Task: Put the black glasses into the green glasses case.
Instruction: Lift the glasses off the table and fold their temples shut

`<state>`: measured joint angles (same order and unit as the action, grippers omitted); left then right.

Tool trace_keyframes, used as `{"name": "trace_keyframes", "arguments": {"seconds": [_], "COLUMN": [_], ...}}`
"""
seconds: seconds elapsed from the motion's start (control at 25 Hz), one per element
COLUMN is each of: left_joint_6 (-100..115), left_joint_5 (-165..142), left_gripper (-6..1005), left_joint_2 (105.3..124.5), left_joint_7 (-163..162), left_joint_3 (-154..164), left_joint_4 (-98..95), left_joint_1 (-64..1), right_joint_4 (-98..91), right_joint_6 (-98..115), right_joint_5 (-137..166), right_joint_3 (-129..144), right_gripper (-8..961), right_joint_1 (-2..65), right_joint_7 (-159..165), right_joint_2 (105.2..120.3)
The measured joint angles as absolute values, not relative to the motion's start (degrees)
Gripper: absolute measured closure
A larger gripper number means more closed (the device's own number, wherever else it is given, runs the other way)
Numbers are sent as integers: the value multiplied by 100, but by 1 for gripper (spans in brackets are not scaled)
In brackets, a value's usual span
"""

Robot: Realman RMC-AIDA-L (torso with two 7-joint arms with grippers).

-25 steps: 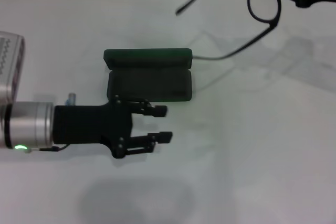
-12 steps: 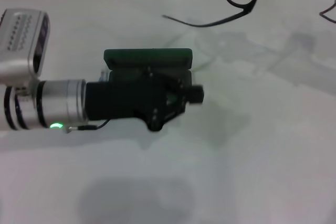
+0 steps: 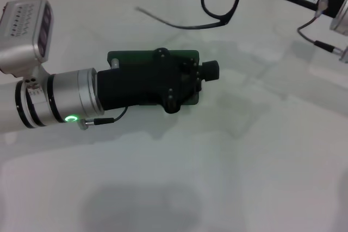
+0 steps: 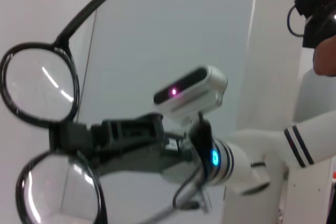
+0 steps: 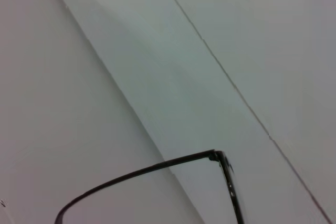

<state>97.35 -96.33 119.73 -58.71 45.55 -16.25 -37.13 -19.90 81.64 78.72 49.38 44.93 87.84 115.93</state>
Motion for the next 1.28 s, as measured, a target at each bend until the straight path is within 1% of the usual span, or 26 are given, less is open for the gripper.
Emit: {"name": "trace_keyframes", "arguments": {"seconds": [0.4,0.88,1.28], "left_joint_6": [9750,9746,9752], "left_joint_5": [-9472,-9465,-9465], "left_gripper": [996,993,990], "left_joint_2": [11971,11943,11944], "left_joint_7": [-5871,-5874,-5875], "left_joint_3": [4538,4534,4543], "left_joint_4": [-1598,-1675,-1679], "left_joint_1": [-3703,-3757,-3798], "right_joint_4": [-1791,-1856,-2000], "right_joint_6": [8293,8430,8685], "right_joint_5": [7882,7912,8061], "right_joint_3": [5198,6159,6302], "right_gripper": [883,882,881], "right_joint_1": [4524,4429,4385], "right_joint_7": [8731,8736,8708], "right_joint_2": [11602,11532,11529]}}
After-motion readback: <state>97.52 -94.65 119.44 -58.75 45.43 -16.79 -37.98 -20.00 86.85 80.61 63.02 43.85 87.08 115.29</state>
